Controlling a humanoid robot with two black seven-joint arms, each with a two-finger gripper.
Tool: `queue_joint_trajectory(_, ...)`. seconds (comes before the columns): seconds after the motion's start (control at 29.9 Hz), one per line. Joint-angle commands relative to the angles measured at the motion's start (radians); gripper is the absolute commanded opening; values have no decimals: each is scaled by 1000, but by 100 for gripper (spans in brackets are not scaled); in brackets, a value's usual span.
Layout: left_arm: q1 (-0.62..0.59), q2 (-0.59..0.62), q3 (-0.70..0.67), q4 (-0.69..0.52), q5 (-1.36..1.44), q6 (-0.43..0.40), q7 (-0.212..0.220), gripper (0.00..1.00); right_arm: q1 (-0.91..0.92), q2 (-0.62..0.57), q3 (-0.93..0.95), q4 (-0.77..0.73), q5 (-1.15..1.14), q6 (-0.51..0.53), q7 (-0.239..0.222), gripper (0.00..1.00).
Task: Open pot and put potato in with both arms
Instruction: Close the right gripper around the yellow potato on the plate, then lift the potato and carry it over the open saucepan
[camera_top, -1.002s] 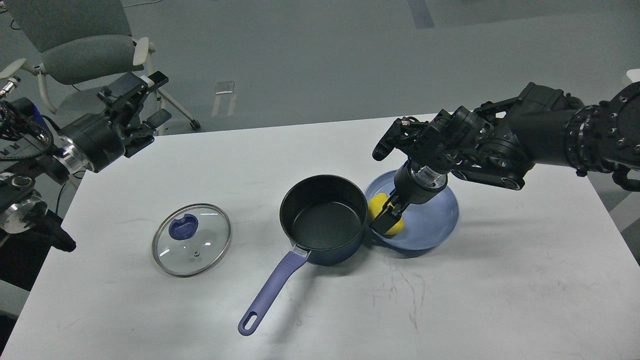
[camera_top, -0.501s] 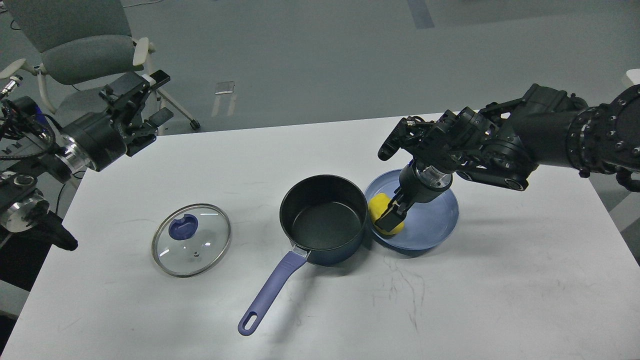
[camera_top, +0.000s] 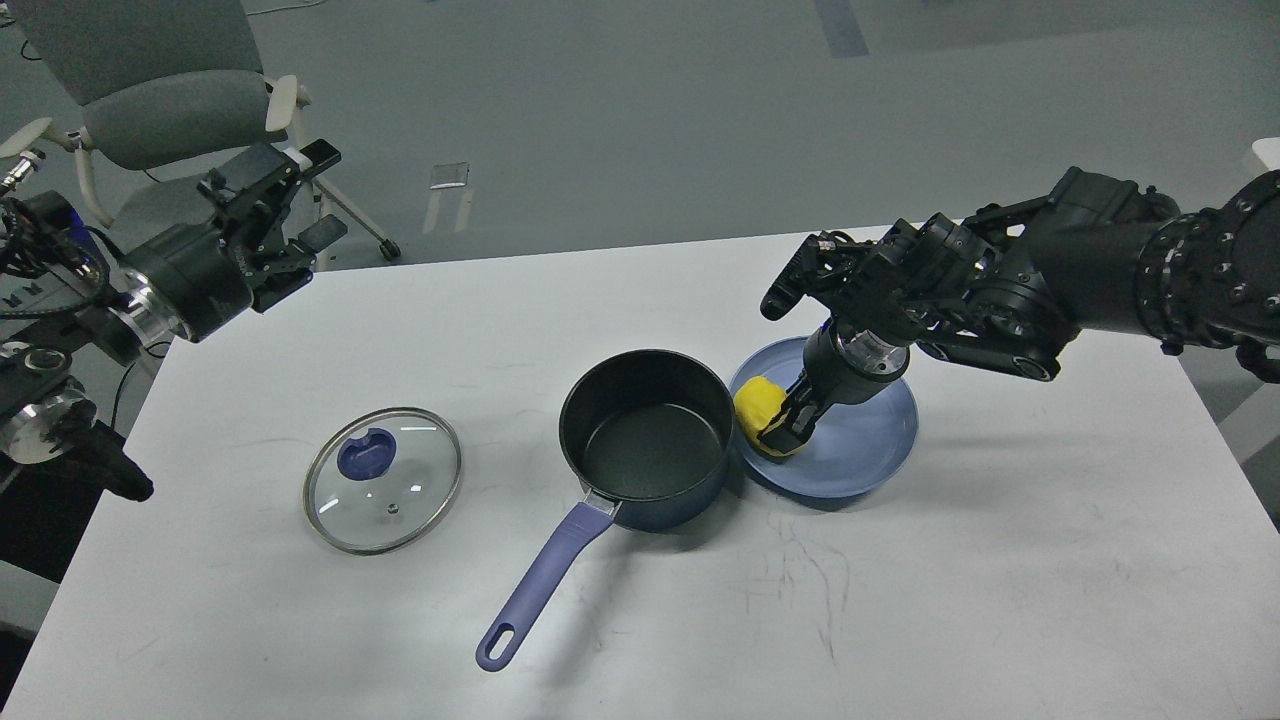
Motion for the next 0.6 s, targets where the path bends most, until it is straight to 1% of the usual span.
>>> queue_joint_trajectory(0.0, 0, 0, 0, 0, 0, 0, 0, 98, 5, -8, -1, 5, 0, 2, 0, 42)
queue_joint_trajectory(0.4, -2, -1, 0, 0, 0, 0, 0, 98, 19, -47, 1, 15, 5, 3, 0, 42)
queue_joint_trajectory(0.57, -3, -1, 0, 0, 0, 0, 0, 98, 67, -88, 1, 61, 6, 11, 0, 42)
